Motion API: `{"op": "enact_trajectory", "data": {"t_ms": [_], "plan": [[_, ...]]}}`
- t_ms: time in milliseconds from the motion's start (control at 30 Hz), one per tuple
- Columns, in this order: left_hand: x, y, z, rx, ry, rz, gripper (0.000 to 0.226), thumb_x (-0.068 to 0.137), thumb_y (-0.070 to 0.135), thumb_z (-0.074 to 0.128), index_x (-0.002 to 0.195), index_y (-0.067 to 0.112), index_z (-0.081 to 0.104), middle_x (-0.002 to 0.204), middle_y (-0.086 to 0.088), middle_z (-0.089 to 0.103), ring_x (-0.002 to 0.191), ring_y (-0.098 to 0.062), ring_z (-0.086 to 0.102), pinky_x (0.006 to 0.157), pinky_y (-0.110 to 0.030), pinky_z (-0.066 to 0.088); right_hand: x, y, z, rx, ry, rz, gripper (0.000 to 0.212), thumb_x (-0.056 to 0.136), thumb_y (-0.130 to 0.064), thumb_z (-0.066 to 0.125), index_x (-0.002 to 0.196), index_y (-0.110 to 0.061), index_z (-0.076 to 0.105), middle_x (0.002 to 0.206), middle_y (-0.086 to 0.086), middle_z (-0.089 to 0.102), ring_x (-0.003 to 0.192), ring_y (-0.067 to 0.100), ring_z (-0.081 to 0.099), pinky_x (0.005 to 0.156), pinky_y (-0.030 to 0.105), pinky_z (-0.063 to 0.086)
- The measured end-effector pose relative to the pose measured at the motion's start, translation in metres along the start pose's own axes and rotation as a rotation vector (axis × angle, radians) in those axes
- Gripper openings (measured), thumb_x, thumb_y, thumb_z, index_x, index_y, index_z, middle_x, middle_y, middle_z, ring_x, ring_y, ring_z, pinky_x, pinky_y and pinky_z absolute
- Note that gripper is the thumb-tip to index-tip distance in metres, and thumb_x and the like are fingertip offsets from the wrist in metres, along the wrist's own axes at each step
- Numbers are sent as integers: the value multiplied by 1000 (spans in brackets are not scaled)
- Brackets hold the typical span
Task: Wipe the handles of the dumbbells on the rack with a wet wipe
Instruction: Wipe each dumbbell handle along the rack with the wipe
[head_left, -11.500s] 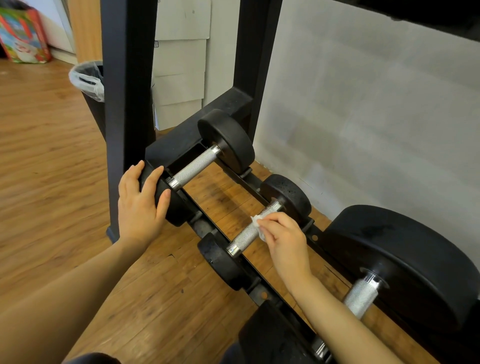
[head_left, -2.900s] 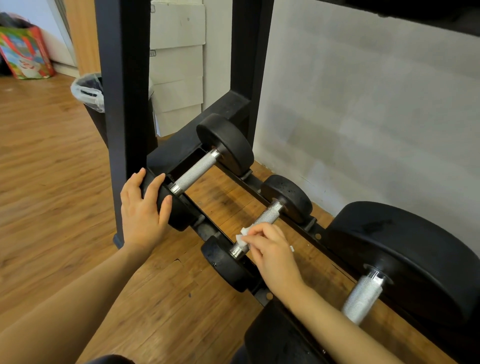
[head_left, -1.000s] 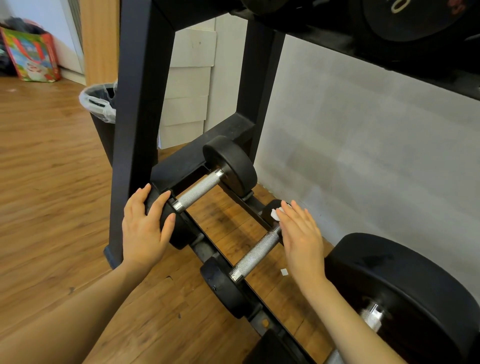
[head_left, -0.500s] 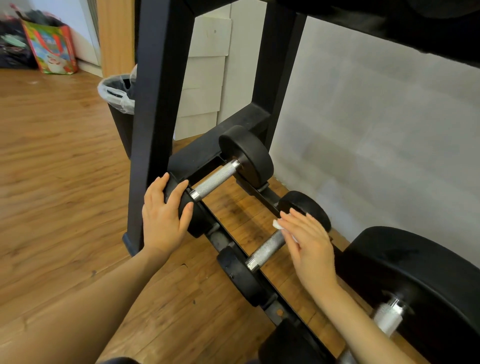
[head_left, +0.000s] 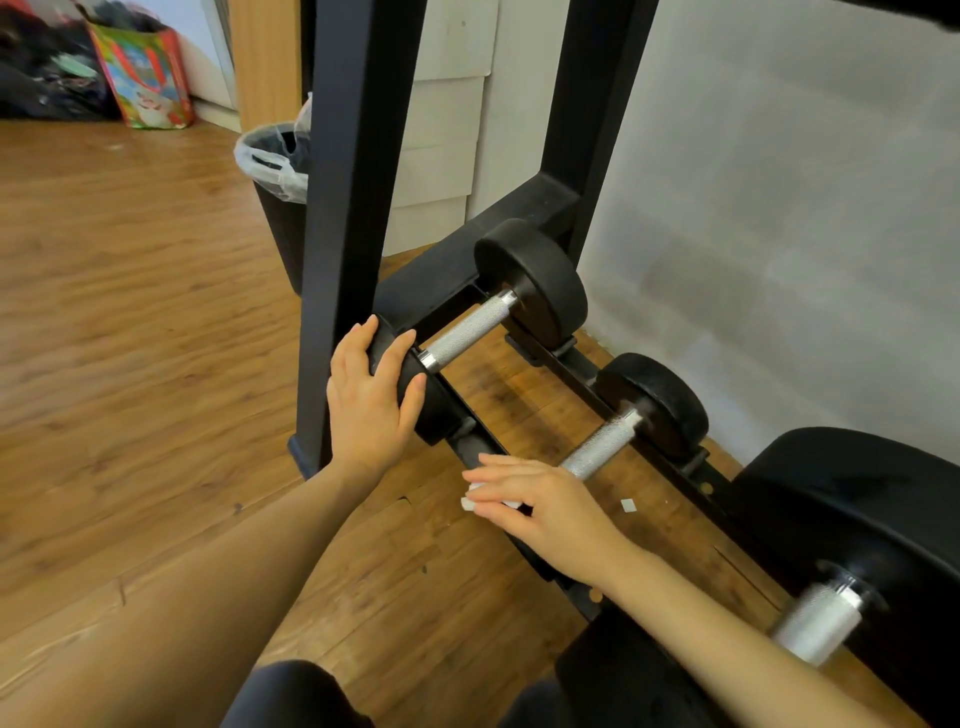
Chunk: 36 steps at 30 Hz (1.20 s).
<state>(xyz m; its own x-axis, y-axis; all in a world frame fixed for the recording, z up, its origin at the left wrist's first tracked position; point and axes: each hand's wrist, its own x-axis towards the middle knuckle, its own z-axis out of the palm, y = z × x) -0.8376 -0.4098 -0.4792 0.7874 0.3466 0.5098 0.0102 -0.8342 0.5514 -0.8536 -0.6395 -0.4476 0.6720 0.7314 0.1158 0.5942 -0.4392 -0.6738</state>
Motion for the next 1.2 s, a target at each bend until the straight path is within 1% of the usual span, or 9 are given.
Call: {"op": "enact_trajectory", "data": {"t_ms": [100, 233, 500, 667, 767, 833, 933, 1067, 1200], "plan": [[0, 0, 0, 1, -8, -7, 50, 95, 28, 60, 142, 24, 46, 155, -11, 30, 144, -30, 22, 111, -52, 27, -8, 2, -2, -49, 26, -37, 28, 91, -32, 62, 117, -22, 70, 125, -12, 63, 129, -6, 43, 107, 16, 33], [0, 0, -2, 3, -11, -8, 49, 95, 28, 60, 142, 23, 47, 155, -10, 30, 144, -29, 22, 112, -48, 25, -20, -1, -7, -82, 27, -80, 31, 91, -36, 56, 115, -24, 71, 125, -15, 62, 131, -7, 40, 109, 13, 31], [-1, 3, -5, 2, -42, -38, 49, 97, 32, 56, 144, 25, 45, 157, -8, 27, 147, -26, 17, 114, -42, 18, -38, 1, -16, -184, 92, -143, 28, 91, -29, 54, 112, -22, 72, 121, -12, 66, 125, -1, 50, 103, 30, 46], [-2, 9, -11, 20, -96, -79, 49, 99, 35, 52, 146, 29, 40, 160, -2, 20, 149, -21, 11, 114, -38, 14, -22, 2, -15, -100, 205, -46, 31, 85, -3, 69, 114, -17, 70, 119, -10, 65, 116, 1, 57, 101, 25, 45], [-2, 11, -14, 54, -143, -101, 51, 101, 39, 48, 149, 33, 34, 162, 1, 15, 150, -19, 7, 114, -40, 16, 2, 4, -19, -29, 272, 51, 30, 88, -5, 66, 115, -17, 69, 116, -14, 61, 113, -1, 57, 100, 21, 46], [-1, 10, -17, 82, -179, -100, 52, 101, 42, 45, 151, 35, 30, 163, 3, 12, 151, -17, 3, 115, -43, 20, 20, 7, -21, 15, 337, 108, 28, 89, -7, 65, 115, -17, 68, 114, -13, 63, 110, -2, 57, 97, 12, 44], [1, 10, -21, 119, -229, -104, 54, 102, 46, 40, 152, 37, 25, 164, 5, 8, 151, -16, -1, 115, -44, 25, 48, 8, -24, 115, 471, 228, 25, 91, -12, 63, 115, -17, 68, 113, -10, 66, 102, -6, 56, 83, 0, 41], [3, 12, -33, 187, -299, -89, 57, 101, 48, 38, 154, 37, 20, 165, 6, 3, 152, -16, -3, 116, -44, 26, 82, -1, -25, 160, 584, 226, 24, 94, -16, 59, 116, -15, 68, 104, -15, 62, 90, -12, 53, 76, -1, 39], [5, 17, -44, 199, -356, -119, 60, 101, 46, 42, 154, 41, 15, 165, 8, 1, 151, -13, -4, 115, -40, 28, 117, -7, -32, 94, 620, 125, 22, 95, -15, 59, 115, -11, 69, 108, -2, 69, 97, -2, 59, 88, 10, 44]]}}
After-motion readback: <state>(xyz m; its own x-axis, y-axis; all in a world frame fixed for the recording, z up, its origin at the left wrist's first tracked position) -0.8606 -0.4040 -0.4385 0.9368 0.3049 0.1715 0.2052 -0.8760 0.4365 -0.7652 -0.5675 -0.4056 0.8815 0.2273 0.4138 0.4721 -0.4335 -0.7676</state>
